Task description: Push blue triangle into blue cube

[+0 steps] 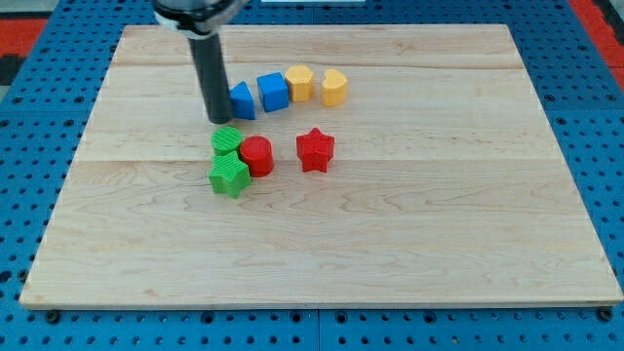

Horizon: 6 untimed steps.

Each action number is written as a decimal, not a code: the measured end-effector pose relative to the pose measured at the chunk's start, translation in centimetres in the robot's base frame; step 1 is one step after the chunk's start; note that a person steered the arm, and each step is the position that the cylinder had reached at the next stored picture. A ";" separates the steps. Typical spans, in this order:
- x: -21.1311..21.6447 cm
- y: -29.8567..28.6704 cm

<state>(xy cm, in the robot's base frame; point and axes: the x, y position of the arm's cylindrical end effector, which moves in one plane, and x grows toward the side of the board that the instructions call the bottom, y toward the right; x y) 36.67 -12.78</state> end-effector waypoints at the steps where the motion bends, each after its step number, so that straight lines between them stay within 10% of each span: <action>1: -2.5 2.2; 3: -4.7 12.8; 6: -6.9 1.6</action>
